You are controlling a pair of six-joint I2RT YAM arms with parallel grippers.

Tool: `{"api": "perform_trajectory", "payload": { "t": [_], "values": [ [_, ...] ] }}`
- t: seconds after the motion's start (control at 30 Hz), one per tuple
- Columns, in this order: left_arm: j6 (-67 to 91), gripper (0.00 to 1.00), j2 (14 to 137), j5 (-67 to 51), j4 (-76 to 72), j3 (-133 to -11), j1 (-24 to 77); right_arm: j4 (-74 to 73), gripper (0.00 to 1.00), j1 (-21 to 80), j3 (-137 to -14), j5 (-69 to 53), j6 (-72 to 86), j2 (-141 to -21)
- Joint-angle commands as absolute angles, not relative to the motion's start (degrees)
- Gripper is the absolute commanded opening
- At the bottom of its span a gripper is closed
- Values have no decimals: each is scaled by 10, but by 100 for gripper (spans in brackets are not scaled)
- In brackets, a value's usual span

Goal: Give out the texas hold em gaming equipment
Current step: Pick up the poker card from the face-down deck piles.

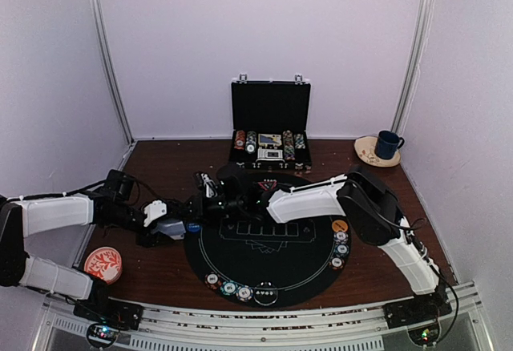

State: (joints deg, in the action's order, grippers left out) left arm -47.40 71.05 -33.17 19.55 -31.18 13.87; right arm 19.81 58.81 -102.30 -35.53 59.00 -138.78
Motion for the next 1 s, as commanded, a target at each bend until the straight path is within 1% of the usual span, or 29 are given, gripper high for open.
{"api": "perform_trajectory", "payload": {
  "t": [0.0,0.13,0.27,0.6,0.73,0.97],
  "values": [
    [-468,32,705,-335,189,-308,136,184,28,592,-1042,-343,572,-1402],
    [-469,30,704,-337,190,-307,136,177,34,592,-1041,-334,561,-1402],
    [-469,30,704,-337,189,-307,136,176,35,592,-1041,-334,557,-1400],
    [-469,28,704,-337,189,-307,136,162,35,593,-1032,-327,543,-1399],
    [-469,27,705,-337,190,-307,136,166,32,596,-1034,-335,539,-1401],
    [-469,27,703,-336,189,-307,136,156,30,601,-1042,-341,532,-1409]
  ]
}}
